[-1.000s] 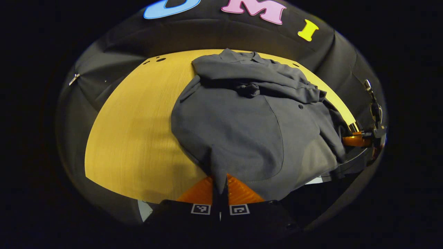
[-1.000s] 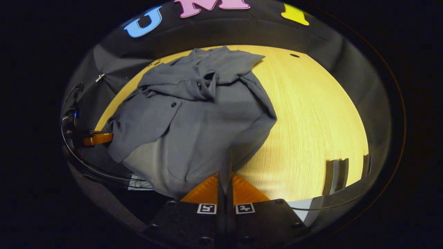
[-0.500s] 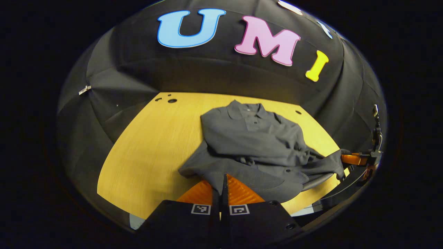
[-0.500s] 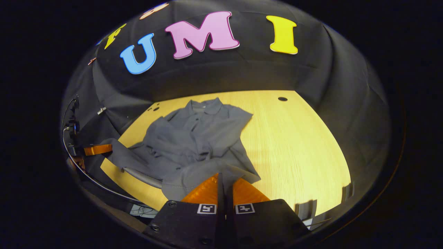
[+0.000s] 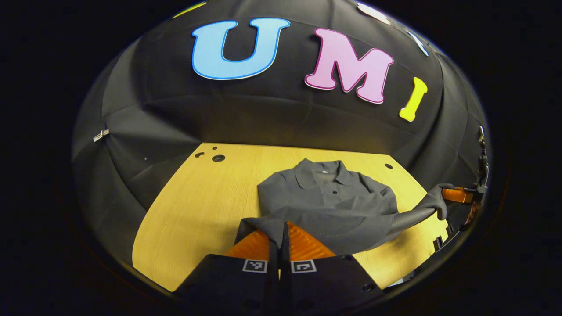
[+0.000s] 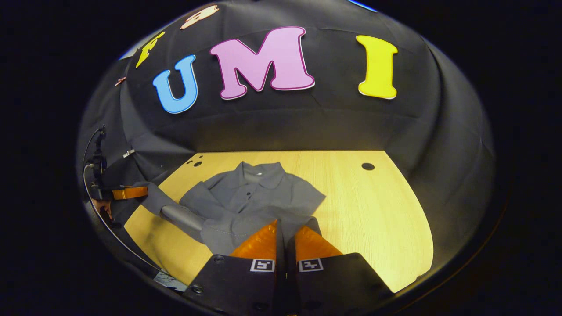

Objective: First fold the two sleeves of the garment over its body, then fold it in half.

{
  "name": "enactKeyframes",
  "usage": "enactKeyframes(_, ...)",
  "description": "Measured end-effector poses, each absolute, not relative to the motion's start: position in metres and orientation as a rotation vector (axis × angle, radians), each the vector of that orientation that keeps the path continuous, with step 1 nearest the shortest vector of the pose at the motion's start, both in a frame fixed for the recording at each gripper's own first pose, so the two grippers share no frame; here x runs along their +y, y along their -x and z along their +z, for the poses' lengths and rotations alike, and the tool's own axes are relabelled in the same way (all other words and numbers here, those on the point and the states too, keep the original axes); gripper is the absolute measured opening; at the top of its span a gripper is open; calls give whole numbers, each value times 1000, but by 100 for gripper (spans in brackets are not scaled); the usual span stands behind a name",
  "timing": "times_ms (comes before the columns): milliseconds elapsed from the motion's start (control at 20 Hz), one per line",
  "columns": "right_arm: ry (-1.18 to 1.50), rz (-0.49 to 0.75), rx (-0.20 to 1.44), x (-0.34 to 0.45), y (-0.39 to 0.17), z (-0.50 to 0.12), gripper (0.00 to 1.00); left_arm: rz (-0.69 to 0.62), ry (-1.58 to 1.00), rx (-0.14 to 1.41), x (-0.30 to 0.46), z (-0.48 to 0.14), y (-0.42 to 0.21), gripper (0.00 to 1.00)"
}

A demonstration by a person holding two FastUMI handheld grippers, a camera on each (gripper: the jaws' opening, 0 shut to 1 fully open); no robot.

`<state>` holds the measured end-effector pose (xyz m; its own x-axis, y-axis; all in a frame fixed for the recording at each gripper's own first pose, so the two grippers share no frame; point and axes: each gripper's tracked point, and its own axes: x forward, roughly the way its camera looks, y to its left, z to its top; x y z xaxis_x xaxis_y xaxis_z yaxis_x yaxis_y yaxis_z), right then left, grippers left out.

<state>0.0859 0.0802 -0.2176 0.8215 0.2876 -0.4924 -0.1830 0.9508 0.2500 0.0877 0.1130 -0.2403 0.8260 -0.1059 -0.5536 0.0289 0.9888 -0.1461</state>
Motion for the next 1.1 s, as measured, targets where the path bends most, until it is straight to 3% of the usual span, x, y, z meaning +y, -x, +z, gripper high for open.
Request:
enactKeyframes(600, -184, 186, 481, 78, -238, -221, 5, -49, 126, 513, 117, -236, -234, 5)
enactKeyframes(1100, -151, 144, 491, 88, -302, -289, 5, -10, 60, 546, 115, -305, -312, 5)
